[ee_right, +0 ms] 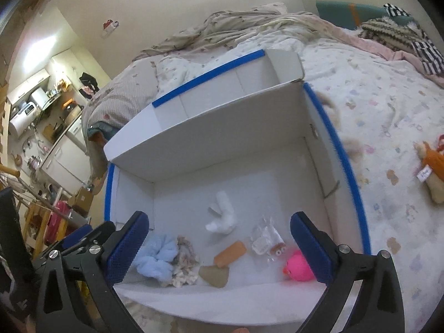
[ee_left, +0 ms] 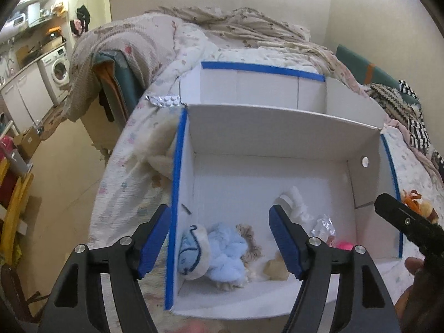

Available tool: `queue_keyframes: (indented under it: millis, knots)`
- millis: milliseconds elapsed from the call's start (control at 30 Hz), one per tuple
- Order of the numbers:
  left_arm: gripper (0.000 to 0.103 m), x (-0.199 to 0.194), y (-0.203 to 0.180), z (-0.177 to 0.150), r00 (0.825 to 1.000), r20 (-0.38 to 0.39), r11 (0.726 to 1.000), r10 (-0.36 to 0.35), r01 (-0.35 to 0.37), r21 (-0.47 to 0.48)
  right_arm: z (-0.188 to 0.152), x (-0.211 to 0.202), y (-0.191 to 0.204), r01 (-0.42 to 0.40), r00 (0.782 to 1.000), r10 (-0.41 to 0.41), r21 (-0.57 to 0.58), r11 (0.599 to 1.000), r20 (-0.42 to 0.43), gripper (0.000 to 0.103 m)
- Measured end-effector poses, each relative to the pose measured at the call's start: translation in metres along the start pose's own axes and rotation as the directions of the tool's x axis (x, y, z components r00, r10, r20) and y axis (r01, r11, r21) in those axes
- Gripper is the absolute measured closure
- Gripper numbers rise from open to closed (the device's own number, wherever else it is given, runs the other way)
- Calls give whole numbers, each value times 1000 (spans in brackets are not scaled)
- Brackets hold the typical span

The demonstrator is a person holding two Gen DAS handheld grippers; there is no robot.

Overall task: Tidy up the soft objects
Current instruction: 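Withdraw both tools up out of the box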

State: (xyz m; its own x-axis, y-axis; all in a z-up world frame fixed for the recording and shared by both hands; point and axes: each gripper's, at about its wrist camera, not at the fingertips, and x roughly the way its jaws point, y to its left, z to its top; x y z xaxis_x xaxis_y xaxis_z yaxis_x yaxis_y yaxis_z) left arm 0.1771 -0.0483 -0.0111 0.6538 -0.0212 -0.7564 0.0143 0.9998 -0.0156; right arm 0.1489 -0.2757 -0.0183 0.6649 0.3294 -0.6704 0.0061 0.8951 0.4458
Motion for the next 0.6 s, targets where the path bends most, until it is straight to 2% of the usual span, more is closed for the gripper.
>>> queue_keyframes:
  millis: [133,300,433,500,567,600]
  knots:
    - [33,-21,8,-11,999,34,1000,6,-6,12,-8,-18,-1,1,1000,-1,-6,1000,10,0]
    - [33,-24,20,-28,1000,-26,1000,0,0,9,-28,-29,-2,29,999,-29,-28,999,-15,0]
    - [32,-37,27,-45,999,-40,1000,9,-9,3,-43,-40,0,45,999,-46,-58,997,-25,0]
    - [27,-42,32,-54,998,-59,1000,7,-7,-10,-52,-46,-1,48,998,-50,-60,997,-32,0]
    - [12,-48,38,-64,997,-83,1000,-2,0,-27,-60,-52,-2,54,998,-56,-58,997,-35,0]
    - [8,-50,42,-68,995,-94,999,-10,7,-36,-64,-54,-3,59,997,-61,-58,997,-37,0]
